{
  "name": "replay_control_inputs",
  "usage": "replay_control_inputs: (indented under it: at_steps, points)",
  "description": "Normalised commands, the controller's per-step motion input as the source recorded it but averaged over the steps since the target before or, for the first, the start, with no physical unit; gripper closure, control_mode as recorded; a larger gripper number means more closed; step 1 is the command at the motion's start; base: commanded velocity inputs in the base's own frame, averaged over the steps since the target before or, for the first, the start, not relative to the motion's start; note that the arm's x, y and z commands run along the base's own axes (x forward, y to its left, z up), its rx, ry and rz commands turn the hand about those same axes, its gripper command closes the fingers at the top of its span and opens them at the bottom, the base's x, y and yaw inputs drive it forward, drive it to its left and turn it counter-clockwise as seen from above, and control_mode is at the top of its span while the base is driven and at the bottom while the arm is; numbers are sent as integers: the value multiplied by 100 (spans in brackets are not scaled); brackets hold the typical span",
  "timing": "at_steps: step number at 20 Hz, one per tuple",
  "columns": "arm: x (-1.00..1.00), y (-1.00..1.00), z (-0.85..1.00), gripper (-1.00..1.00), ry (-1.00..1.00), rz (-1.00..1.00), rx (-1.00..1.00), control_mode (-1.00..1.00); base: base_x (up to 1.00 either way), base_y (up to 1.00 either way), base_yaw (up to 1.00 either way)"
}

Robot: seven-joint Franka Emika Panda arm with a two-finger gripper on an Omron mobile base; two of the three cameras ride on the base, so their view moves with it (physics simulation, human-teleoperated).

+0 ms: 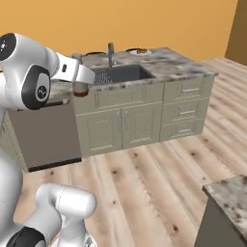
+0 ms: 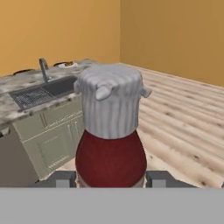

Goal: Move the hot dog bun to the plate on the dining table and place the condiment next to that plate. Then navigate to the fridge and take the sausage and place it on the plate as well.

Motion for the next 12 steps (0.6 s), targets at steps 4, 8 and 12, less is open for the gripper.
replay_control_inputs:
  at_steps: [4,8,12]
  points:
    - [0,0,0,100,0,0,0,100,100,27,-23]
    - [0,0,0,100,0,0,0,100,100,10,-18]
    - [0,0,0,100,0,0,0,100,100,1,-9]
